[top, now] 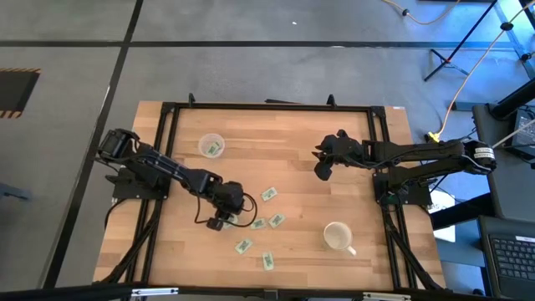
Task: Pick and place Stevia / Truvia into bins
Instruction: Put the stevia packet into the left transparent container
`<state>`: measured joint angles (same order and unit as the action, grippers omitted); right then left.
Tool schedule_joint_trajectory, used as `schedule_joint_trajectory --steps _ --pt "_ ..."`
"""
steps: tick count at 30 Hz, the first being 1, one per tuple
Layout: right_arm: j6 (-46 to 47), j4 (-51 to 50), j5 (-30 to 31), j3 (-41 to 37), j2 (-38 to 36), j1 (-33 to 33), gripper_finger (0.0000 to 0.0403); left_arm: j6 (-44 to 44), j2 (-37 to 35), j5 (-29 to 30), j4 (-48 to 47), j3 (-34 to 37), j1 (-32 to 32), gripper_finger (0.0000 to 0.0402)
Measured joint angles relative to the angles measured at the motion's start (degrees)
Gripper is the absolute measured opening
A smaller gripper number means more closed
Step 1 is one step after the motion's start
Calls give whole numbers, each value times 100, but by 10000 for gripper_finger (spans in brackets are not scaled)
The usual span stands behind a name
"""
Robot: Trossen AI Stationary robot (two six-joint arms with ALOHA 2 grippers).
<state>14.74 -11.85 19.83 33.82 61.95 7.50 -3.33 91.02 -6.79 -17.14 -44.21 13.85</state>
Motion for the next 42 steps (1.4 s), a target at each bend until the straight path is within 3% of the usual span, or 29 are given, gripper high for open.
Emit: schedule_joint_trajectory --steps 3,12,20,32,42 --pt "2 0 0 0 0 0 121 -2 0 252 -31 0 4 93" --pt "0 -3 0 0 0 -1 121 -240 7 179 31 168 87 91" --pt "0 -3 -2 0 0 -2 121 -238 453 264 365 141 236 92" --pt "0 -5 0 0 0 -1 121 -192 581 233 568 142 232 6" --pt "-8 -5 0 0 0 -1 121 -194 581 215 567 144 220 2"
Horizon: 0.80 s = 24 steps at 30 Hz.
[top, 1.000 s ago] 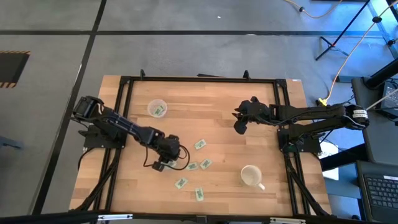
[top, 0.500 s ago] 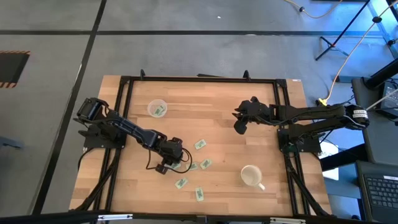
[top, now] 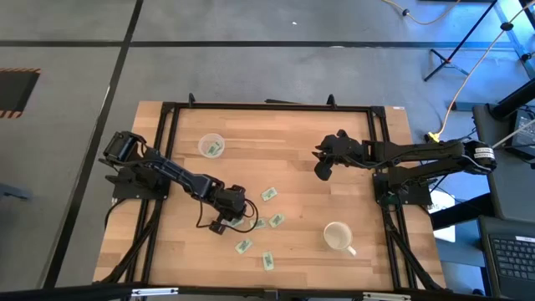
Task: Pick and place Stevia / Truvia into bins
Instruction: Put the stevia packet into the left transparent container
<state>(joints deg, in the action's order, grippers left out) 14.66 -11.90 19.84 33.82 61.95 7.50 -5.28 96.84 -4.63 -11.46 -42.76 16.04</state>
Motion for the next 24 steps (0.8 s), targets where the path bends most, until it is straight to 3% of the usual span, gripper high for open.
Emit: schedule_joint_trajectory --steps 12,18,24 --pt "-17 -32 0 2 0 0 121 -52 -822 155 -433 59 -40 2" --pt "-16 -31 0 0 0 1 121 198 -1557 259 -1084 55 -399 2" --pt "-17 -32 -2 2 0 -1 121 1178 -2535 1183 -2078 48 -1191 2"
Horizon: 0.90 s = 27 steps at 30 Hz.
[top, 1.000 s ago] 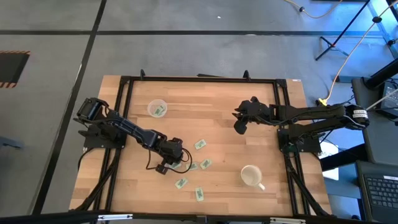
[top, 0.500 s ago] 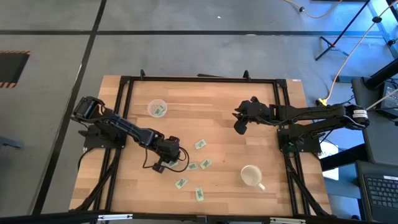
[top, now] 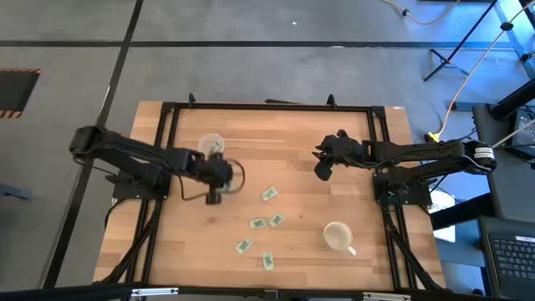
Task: Pick and place Stevia / Truvia into bins
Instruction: Put the stevia packet into the left transparent container
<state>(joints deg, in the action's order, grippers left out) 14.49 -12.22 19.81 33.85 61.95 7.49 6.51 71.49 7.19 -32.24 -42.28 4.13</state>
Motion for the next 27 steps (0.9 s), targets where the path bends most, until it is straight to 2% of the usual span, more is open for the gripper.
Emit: schedule_joint_trajectory --steps 6,11,16,21,27 --pt "0 2 1 0 0 0 121 67 -766 722 -508 -11 -932 2" --pt "0 34 2 0 2 0 121 -25 -904 1444 -742 -13 -1731 2" --pt "0 17 0 0 1 0 121 -215 -629 1463 -916 -15 -2348 2" --pt "-31 12 2 0 2 0 121 -439 -183 1672 -686 -15 -2806 2" --pt "-18 -40 0 0 2 0 121 -639 375 1316 -375 -22 -3111 2"
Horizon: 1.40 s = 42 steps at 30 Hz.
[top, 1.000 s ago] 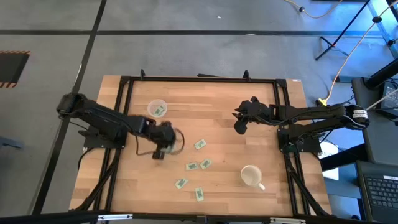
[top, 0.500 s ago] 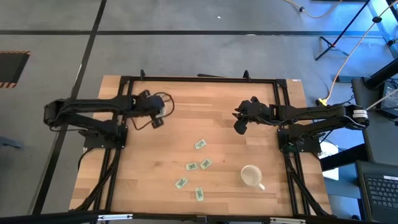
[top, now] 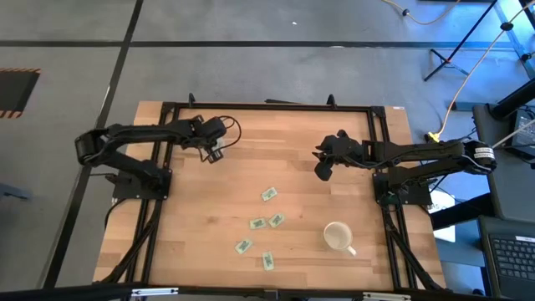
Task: Pick and place Stevia / Truvia into bins
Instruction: Put the stevia packet into the left transparent container, then put the stevia packet into the right transparent container
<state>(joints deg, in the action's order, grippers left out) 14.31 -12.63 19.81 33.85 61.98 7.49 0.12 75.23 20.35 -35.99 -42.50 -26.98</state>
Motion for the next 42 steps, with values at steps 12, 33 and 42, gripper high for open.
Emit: schedule_joint_trajectory --steps 12,33,42 --pt "0 -15 2 0 0 0 121 -391 399 -358 26 0 -51 12" --pt "-1910 1764 -1818 7 678 -135 121 -126 -1580 -1528 287 0 -38 92" --pt "-2373 2041 -2278 483 1895 -303 121 -129 -2418 -2541 1219 0 307 94"
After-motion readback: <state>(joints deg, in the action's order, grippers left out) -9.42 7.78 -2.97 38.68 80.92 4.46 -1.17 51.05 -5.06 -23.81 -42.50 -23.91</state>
